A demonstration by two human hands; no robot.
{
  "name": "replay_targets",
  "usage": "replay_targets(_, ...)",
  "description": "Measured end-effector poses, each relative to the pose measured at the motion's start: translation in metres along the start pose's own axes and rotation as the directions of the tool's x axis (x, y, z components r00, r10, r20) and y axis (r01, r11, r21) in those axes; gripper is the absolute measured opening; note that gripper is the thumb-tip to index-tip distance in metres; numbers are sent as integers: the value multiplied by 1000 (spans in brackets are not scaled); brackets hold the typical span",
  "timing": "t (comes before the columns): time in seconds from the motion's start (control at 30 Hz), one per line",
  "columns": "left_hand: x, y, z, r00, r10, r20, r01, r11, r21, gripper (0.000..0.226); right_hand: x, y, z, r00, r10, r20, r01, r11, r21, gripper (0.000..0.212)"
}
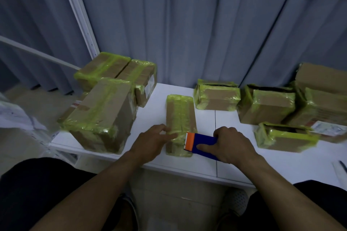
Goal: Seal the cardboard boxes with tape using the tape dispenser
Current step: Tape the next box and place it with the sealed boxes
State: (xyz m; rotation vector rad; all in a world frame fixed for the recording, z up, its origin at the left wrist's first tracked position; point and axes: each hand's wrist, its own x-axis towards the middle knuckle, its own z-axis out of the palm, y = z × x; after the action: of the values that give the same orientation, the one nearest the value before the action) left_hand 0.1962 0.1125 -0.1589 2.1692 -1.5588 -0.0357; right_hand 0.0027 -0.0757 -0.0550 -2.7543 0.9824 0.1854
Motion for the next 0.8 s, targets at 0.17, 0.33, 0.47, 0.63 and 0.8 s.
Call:
replay_targets(0.17, -3, 8, -3, 1000, -19, -22, 20, 997, 70, 45, 7, -3, 4, 1000, -10, 20, 10, 1000, 15, 61)
replay_targets(0.33, 10, 16, 0, 998, -44, -45, 46, 998, 32, 41, 11, -1, 8, 1000, -3, 31, 2, 1000, 25, 60)
replay_targets(0.47, 17, 22, -2, 999, 27, -37, -24, 996, 81, 37, 12, 1, 12, 1000, -4, 27, 3, 999, 35, 61)
replay_targets(0.63, 17, 23, -4, 1000, 9, -12, -7, 991, 136, 34, 10, 2, 13, 999, -19, 34, 17, 998, 55, 60)
replay_targets(0.8, 15, 32, -3, 1000, -5, 4, 4, 984, 179, 43, 0, 0, 11, 998, -53, 34, 49, 994, 101, 57)
